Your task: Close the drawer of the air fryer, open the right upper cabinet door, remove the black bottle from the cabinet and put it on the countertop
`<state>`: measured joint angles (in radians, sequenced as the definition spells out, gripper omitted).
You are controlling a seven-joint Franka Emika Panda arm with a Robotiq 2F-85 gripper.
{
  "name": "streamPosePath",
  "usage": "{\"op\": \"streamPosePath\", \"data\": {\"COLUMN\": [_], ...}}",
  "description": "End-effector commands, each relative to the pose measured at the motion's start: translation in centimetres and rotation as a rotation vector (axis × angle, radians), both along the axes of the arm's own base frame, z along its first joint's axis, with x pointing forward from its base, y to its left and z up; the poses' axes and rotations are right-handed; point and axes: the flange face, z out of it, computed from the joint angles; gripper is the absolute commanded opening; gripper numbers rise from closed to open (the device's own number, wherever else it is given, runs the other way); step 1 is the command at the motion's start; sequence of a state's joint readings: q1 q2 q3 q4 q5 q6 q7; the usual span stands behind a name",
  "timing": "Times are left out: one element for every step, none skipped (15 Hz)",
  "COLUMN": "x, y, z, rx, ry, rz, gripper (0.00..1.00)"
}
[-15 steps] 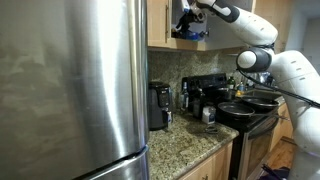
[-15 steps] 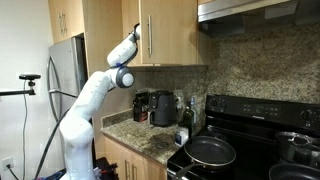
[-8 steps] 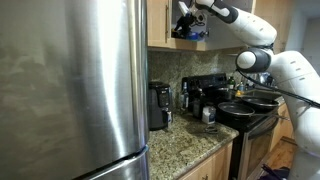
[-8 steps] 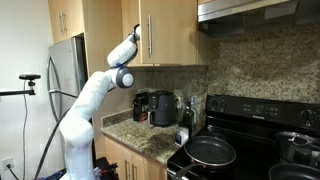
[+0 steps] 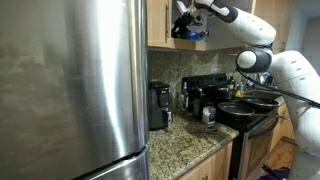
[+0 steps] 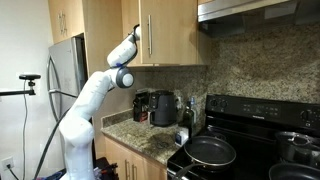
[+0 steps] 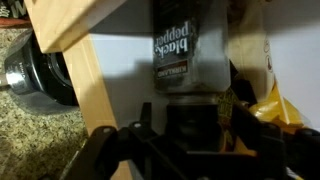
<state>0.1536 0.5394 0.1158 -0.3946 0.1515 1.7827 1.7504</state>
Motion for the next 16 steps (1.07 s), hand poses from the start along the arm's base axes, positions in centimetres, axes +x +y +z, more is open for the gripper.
{"op": "streamPosePath", "data": {"x": [1.7, 2.1, 2.3, 2.6, 2.7, 2.6, 2.7, 2.5, 1.8, 1.3, 0.1, -1.3, -2.2, -3.9, -5.1, -6.9], "y": [0.8, 1.0, 1.1, 1.1, 1.1, 1.1, 0.9, 0.8, 0.9, 0.6, 0.3, -0.2, -0.5, -1.0, -1.8, -2.9], "z": [-2.1, -2.3, -2.5, -2.7, -2.8, -2.9, -2.5, -2.0, -1.1, -0.1, 1.3, 2.9, 3.9, 5.3, 6.9, 8.8], "rx": [-0.006, -0.005, -0.007, -0.018, -0.028, -0.043, -0.064, -0.087, -0.112, -0.128, -0.149, -0.167, -0.182, -0.192, -0.203, -0.209], "ry": [0.018, 0.02, 0.015, 0.007, -0.001, -0.01, -0.03, -0.062, -0.1, -0.117, -0.145, -0.168, -0.184, -0.205, -0.231, -0.267], "rz": [-0.045, -0.046, -0.052, -0.057, -0.063, -0.072, -0.094, -0.116, -0.142, -0.17, -0.203, -0.233, -0.256, -0.277, -0.309, -0.36], "gripper": [0.53, 0.44, 0.38, 0.31, 0.27, 0.27, 0.27, 0.27, 0.27, 0.27, 0.27, 0.27, 0.27, 0.27, 0.27, 0.27]}}
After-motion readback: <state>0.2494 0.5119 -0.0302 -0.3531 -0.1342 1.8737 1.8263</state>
